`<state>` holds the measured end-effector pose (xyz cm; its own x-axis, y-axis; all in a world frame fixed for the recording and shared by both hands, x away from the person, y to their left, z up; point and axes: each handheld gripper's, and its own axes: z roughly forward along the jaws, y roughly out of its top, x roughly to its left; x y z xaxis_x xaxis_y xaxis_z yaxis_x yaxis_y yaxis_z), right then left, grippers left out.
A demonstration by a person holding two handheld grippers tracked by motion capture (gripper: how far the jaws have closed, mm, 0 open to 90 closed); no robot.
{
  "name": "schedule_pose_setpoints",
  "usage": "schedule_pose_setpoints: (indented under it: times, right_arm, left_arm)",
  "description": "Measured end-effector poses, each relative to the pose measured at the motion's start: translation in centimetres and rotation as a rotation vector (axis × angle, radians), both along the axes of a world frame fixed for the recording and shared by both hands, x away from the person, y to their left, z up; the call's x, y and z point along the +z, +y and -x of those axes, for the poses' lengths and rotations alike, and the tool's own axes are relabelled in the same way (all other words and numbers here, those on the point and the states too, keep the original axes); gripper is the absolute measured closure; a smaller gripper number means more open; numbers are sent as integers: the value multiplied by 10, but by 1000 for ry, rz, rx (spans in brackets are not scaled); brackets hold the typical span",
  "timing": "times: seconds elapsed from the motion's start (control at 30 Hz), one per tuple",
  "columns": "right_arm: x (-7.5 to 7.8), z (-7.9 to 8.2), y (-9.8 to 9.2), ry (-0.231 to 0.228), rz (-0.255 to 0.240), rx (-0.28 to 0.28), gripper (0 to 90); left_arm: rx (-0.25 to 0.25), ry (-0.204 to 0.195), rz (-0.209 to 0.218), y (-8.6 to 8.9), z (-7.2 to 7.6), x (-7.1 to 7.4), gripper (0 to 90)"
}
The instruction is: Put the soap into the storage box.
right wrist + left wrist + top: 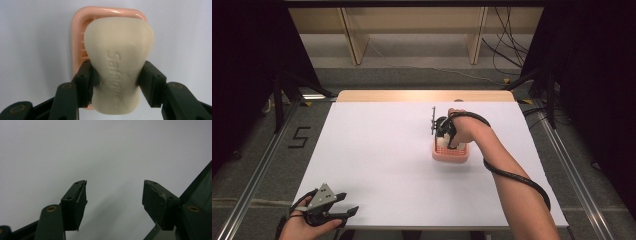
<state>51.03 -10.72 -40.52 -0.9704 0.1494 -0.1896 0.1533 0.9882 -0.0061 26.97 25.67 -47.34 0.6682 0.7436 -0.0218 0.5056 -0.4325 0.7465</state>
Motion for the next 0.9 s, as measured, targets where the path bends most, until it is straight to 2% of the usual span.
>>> schedule_pose_setpoints:
  times: [0.1, 0.13, 0.17, 0.2, 0.27, 0.37, 0.43, 0.5, 0.6, 0.63, 0.67, 0.77, 0.83, 0.9]
  right_arm:
    - [-2, -1, 0, 7, -22, 2, 506]
    - [-3, -3, 0, -3, -33, 36, 506]
    - [-4, -3, 0, -3, -35, 42, 506]
    - [-5, -3, 0, 0, -36, 29, 506]
    - [-6, -5, 0, -1, -33, 51, 506]
    - [-4, -5, 1, -19, 19, 50, 506]
    - [-5, -2, 2, 2, 2, 6, 506]
    - [-6, -5, 2, -12, -9, 51, 506]
    - [-6, -6, 3, -16, -12, 52, 506]
    - [-6, -5, 3, -13, -9, 40, 506]
    - [-6, -3, 3, 1, 1, 4, 506]
    - [-7, -4, 3, -2, 5, 10, 506]
    - [-8, -7, 4, -11, -10, 58, 506]
    - [-10, -8, 4, -5, -14, 52, 506]
  left_arm:
    - [-2, 4, -1, 0, 0, 0, 357]
    - [-1, 6, 3, 0, 0, 0, 357]
    - [0, -2, -2, 0, 0, 0, 357]
    - [-5, -2, -5, 0, 0, 0, 357]
    - [-4, -3, -5, 0, 0, 0, 357]
    - [-5, -3, -5, 0, 0, 0, 357]
    - [0, 0, 0, 0, 0, 0, 357]
    - [0, 1, 1, 0, 0, 0, 357]
    - [0, 0, 1, 0, 0, 0, 357]
    - [-2, -2, -4, 0, 0, 1, 357]
    - [1, 1, 3, 0, 0, 0, 357]
    - [-1, 1, 1, 0, 0, 0, 357]
    - [-1, 1, 1, 0, 0, 0, 357]
    - [-1, 0, -3, 0, 0, 0, 357]
